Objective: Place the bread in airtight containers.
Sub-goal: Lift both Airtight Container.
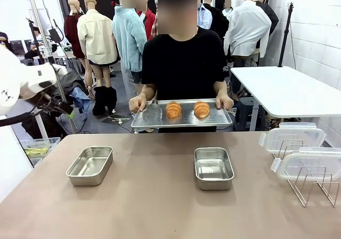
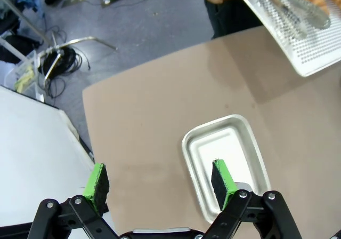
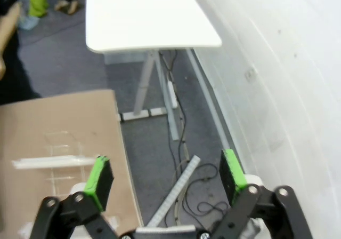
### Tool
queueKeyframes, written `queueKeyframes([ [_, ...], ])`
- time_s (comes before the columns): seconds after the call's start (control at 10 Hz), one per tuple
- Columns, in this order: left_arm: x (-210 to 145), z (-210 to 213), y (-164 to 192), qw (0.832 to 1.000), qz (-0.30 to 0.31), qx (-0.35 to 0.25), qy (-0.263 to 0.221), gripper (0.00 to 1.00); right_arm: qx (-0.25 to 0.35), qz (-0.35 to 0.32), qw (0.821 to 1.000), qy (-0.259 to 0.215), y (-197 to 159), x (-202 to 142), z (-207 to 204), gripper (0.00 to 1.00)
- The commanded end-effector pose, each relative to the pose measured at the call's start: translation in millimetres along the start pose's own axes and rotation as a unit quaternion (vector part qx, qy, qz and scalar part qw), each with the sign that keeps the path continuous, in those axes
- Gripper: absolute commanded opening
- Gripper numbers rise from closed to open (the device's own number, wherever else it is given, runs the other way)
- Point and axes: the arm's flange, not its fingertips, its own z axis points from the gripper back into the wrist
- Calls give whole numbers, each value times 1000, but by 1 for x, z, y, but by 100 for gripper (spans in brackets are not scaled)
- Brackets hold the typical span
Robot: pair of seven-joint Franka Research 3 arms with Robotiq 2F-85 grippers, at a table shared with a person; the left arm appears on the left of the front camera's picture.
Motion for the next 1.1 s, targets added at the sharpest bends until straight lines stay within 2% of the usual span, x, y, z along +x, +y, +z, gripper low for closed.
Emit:
queueKeyframes([
  [0.0, 19, 16, -6, 1000, 3, 27, -8, 100, 34, 5, 999, 43, 57, 45, 33, 100],
  [0.1, 25, 22, -8, 999, 18, 45, -13, 100, 83, 11, 994, 75, 94, 53, 46, 100],
  [0.3, 21, 23, -3, 998, 42, 44, 1, 100, 153, 37, 973, 169, 158, 40, 54, 100],
  [0.5, 12, 11, -3, 997, 65, 25, 21, 100, 162, 57, 959, 226, 201, 12, 49, 100],
  [0.6, 22, 22, 2, 999, 37, 31, -9, 100, 157, 64, 958, 231, 207, 2, 40, 100],
  [0.7, 22, 22, 2, 999, 37, 31, -9, 100, 168, 63, 963, 202, 203, 15, 55, 100],
  [0.8, 22, 22, 2, 999, 37, 31, -9, 100, 168, 63, 963, 202, 203, 15, 55, 100],
  [0.9, 18, 17, 1, 999, 45, 27, 3, 100, 169, 71, 957, 227, 213, 3, 43, 100],
  [1.0, 2, 9, 9, 996, 83, 14, 5, 100, 227, 31, 947, 224, 199, -11, 40, 100],
])
